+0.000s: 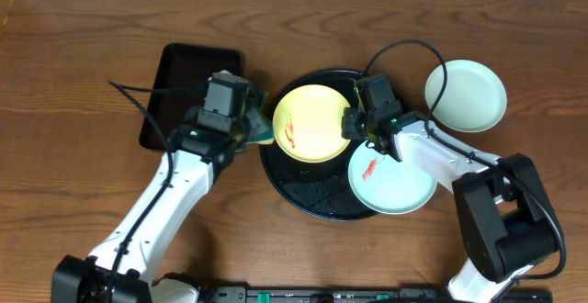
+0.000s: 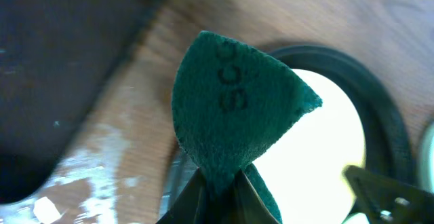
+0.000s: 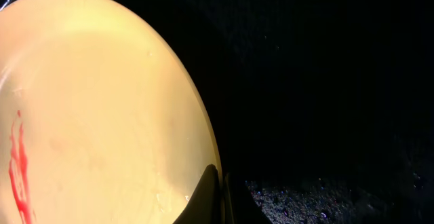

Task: Clean dirty plates on tray and stack at the side
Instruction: 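Bring the sponge with the left gripper onto the yellow plate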

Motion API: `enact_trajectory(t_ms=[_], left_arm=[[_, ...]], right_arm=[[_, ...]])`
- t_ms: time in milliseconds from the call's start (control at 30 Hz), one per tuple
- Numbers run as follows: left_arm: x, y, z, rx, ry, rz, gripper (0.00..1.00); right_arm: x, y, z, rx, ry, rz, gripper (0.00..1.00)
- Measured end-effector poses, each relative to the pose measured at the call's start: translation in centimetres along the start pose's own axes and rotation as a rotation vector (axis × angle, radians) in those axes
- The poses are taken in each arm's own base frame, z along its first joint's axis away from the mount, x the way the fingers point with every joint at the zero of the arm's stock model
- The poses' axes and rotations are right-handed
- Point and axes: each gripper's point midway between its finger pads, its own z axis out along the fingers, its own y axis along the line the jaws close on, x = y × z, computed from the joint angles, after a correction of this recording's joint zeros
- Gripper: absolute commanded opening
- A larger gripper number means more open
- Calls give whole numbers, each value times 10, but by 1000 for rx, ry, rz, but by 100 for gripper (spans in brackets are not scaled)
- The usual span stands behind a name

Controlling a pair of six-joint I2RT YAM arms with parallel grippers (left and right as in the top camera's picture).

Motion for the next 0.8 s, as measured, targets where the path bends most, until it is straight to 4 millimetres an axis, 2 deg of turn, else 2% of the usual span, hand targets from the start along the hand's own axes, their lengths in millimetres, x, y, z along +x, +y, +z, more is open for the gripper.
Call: enact_trajectory(t_ms=[100,200,567,667,800], left_arm=[[3,-16,5,45,-6,2,8],[9,-34,18,86,-6,1,8],[50,-91,92,229,19,-33,8],[62,-92,105,227,39,-37,8],[71,-77,116,159,55,-39,8]], right_arm=[[2,-1,0,4,8,0,1],[4,-2,0,8,17,1,1],[6,-3,0,11,23,1,1],[7,-3,0,13,27,1,1],[8,-4,0,16,33,1,1]])
